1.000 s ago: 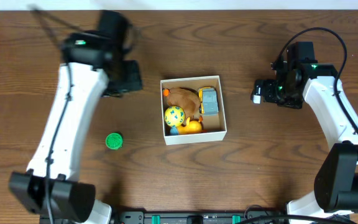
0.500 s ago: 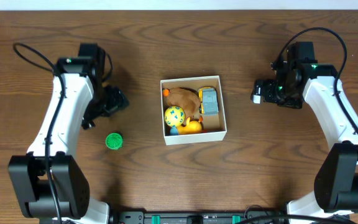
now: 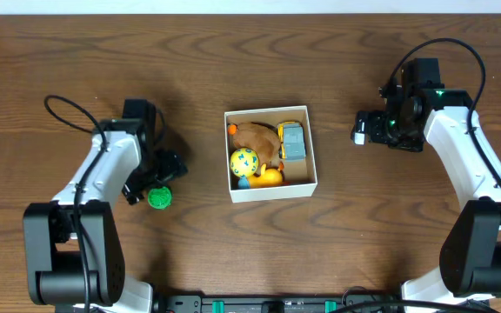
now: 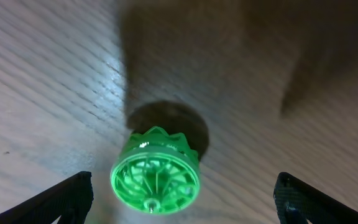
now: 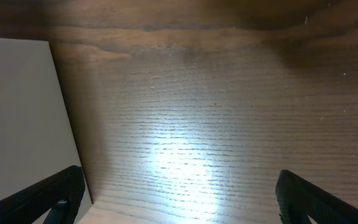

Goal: Pack container
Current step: 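Move left gripper to the green spiky toy and grasp it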

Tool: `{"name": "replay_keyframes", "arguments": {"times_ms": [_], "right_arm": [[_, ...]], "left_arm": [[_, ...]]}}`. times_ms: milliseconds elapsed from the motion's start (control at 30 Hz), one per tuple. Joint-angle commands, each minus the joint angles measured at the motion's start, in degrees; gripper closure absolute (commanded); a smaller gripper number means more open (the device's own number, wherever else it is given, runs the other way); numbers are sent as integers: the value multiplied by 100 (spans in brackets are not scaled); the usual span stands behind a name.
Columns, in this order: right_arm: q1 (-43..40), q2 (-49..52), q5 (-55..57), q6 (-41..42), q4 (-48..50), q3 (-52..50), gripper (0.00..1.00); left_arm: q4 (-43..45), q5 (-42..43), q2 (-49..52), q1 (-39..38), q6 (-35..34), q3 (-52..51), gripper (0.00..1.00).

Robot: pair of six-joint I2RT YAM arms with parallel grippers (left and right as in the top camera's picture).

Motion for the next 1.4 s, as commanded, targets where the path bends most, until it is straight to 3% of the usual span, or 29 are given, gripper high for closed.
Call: {"name": "replay_keyframes", "arguments": {"times_ms": [0, 700, 1367], "right_arm": [[-33, 37, 0, -85, -15, 4, 1], [-33, 37, 0, -85, -70, 4, 1], [-33, 37, 2, -85, -44, 4, 1]], "left_arm": [[225, 59, 24, 31, 11, -256, 7], [1043, 197, 98, 31, 11, -935, 3], [960, 254, 98, 31, 9, -933, 60]]}}
